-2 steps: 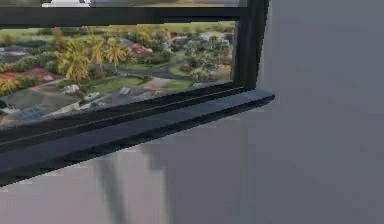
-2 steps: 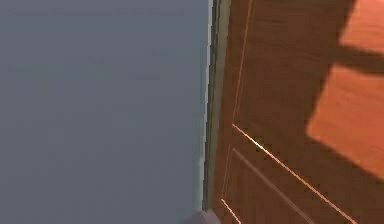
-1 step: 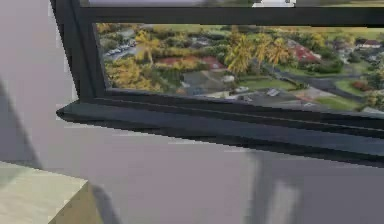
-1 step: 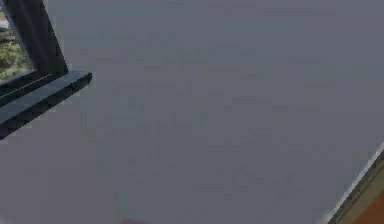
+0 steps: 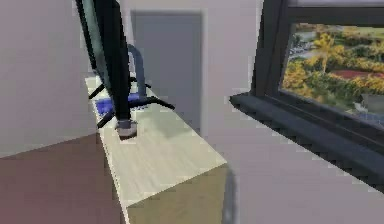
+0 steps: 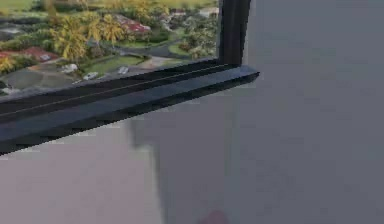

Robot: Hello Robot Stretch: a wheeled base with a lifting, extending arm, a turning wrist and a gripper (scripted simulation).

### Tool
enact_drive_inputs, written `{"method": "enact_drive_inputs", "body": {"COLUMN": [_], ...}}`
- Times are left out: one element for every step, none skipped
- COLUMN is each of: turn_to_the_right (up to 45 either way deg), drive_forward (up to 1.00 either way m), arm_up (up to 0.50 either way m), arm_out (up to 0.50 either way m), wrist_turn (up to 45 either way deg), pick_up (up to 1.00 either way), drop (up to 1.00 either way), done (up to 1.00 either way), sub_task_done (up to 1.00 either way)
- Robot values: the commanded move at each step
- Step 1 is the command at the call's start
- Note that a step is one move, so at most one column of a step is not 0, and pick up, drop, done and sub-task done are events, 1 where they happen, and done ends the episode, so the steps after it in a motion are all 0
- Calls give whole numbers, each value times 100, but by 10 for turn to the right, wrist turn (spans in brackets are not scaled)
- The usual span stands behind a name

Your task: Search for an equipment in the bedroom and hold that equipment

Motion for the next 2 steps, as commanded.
{"method": "enact_drive_inputs", "body": {"turn_to_the_right": [-450,-120], "drive_forward": [0,0], "arm_up": [0,0], "arm_out": [0,0], "wrist_turn": [0,0], "pick_up": [0,0], "drop": [0,0], "done": [0,0], "sub_task_done": [0,0]}}
